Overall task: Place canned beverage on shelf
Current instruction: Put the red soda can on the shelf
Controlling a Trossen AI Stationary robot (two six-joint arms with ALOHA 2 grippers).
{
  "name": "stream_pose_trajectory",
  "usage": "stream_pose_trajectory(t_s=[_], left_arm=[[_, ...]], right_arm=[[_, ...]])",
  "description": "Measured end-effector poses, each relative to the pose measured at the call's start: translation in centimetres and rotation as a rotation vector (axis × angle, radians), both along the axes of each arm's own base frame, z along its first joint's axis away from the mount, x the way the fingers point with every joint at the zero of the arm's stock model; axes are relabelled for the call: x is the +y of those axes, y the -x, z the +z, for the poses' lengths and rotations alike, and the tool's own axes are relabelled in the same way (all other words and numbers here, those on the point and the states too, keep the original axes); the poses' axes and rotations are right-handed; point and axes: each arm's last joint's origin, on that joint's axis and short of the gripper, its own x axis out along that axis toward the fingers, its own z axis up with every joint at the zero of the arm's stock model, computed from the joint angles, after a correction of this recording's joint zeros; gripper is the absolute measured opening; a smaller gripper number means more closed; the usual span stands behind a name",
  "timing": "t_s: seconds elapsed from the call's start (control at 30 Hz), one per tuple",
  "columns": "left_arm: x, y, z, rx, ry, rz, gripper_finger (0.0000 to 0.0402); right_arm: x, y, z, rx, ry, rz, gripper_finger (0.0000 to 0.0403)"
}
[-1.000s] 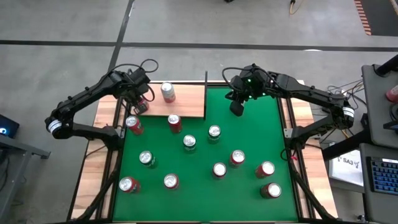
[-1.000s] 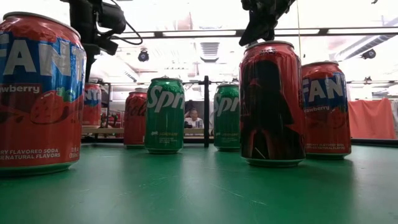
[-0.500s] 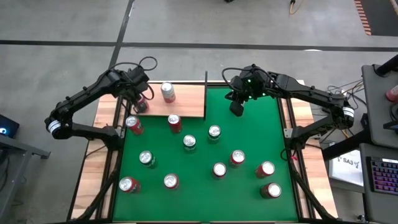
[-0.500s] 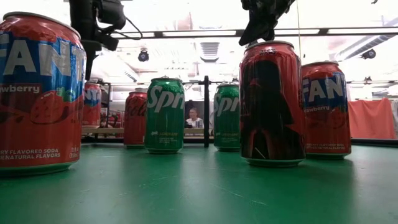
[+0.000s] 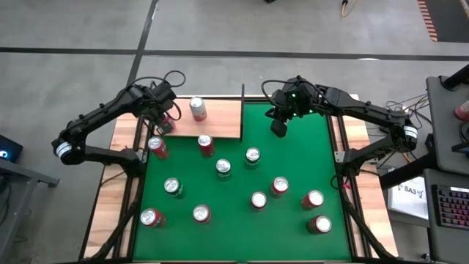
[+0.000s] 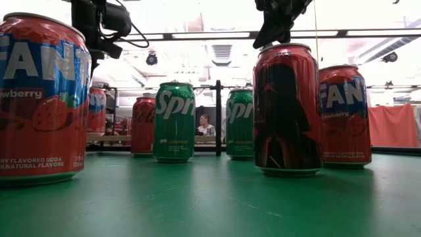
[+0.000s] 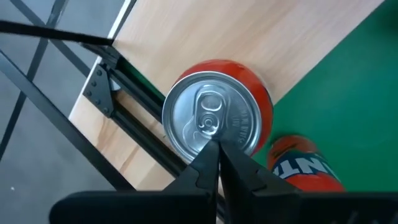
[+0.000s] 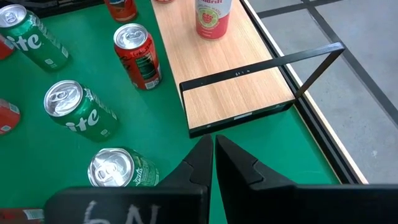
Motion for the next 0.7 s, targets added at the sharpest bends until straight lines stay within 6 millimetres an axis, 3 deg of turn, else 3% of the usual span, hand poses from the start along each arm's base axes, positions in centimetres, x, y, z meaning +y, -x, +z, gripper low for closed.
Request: stream_pose_trajectory(t_s=[0.7], left_arm=[[0.0, -0.2, 1.0, -0.097, -0.037, 0.035, 0.0000]], right_arm=[[0.0, 0.0, 0.0, -0.001, 0.000, 0.000, 0.0009]])
